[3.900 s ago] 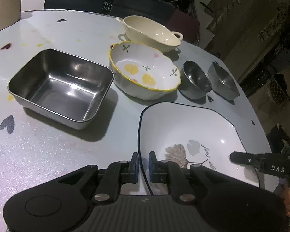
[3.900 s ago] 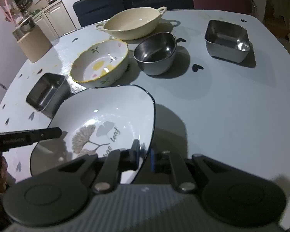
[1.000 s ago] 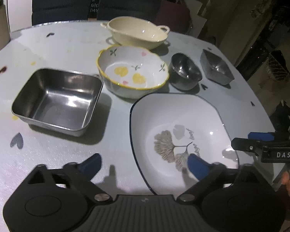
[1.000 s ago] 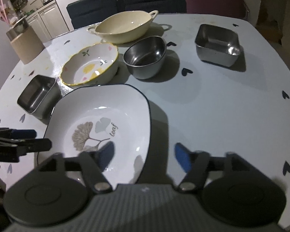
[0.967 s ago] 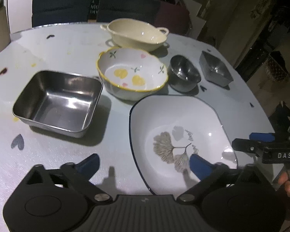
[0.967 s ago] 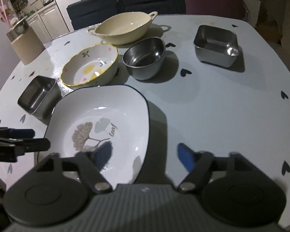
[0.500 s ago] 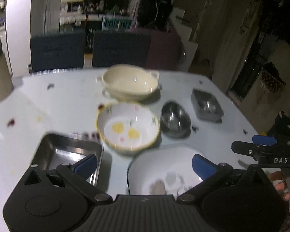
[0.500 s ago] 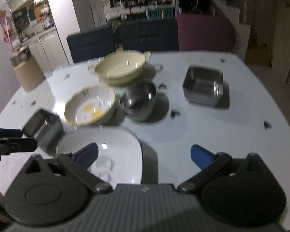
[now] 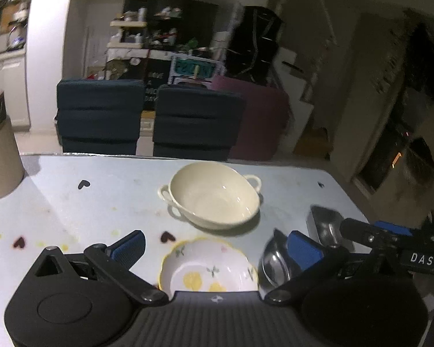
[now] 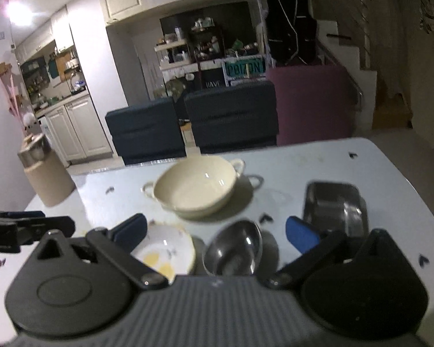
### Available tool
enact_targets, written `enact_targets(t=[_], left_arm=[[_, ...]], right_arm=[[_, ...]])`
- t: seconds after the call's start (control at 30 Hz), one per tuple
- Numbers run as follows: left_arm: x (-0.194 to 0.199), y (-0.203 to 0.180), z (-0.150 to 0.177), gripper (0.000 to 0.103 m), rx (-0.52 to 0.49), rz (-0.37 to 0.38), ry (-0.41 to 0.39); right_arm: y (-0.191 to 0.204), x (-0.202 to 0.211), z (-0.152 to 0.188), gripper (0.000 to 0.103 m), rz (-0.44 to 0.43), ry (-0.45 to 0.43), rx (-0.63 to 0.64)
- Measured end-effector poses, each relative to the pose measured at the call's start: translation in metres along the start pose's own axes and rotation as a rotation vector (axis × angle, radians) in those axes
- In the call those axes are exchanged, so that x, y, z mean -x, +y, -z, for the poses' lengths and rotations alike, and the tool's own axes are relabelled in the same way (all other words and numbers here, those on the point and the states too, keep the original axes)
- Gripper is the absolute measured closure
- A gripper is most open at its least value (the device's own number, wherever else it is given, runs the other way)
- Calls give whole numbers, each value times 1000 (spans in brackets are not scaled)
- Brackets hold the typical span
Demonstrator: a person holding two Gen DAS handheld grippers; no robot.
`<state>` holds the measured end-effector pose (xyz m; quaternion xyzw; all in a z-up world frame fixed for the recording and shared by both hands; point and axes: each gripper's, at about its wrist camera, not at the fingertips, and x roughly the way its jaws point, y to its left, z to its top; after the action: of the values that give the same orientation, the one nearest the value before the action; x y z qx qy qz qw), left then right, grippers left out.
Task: Organize plates and bowls
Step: 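Move both grippers to the cream two-handled bowl, then close the left gripper on the bowl rim while the right gripper grips the handle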
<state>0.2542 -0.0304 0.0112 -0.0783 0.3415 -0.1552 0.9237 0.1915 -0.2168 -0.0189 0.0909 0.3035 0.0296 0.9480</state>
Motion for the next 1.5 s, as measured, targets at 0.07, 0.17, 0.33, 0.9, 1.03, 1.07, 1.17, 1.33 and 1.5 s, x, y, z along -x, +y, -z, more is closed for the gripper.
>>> enact_targets(t=[0.07, 0.17, 0.33, 0.9, 1.03, 1.07, 1.17, 1.33, 1.5], left_arm=[[-15, 5, -6, 0, 33, -16, 0], [-36, 13, -12, 0, 66, -55, -1], [-71, 30, -18, 0, 132, -73, 32], [-137, 80, -19, 34, 352, 25, 39], [-140, 86, -17, 35, 377, 21, 39], [-140, 88, -18, 35, 384, 20, 33], [-145, 93, -24, 39, 397, 16, 24], [-165, 97, -37, 41, 407, 7, 30], [-183, 98, -41, 51, 384, 13, 58]], right_arm=[[0, -15, -11, 0, 0, -14, -19], [-1, -37, -23, 0, 12, -19, -45], [-4, -76, -32, 0, 45, -10, -33], [-30, -200, -14, 83, 29, 218, -254], [-31, -205, -11, 85, -13, 228, -263], [-29, -205, -11, 88, -29, 235, -266], [-14, -201, -12, 88, 13, 229, -180], [2, -197, -8, 92, 13, 256, -127], [35, -190, 2, 103, -73, 337, -30]])
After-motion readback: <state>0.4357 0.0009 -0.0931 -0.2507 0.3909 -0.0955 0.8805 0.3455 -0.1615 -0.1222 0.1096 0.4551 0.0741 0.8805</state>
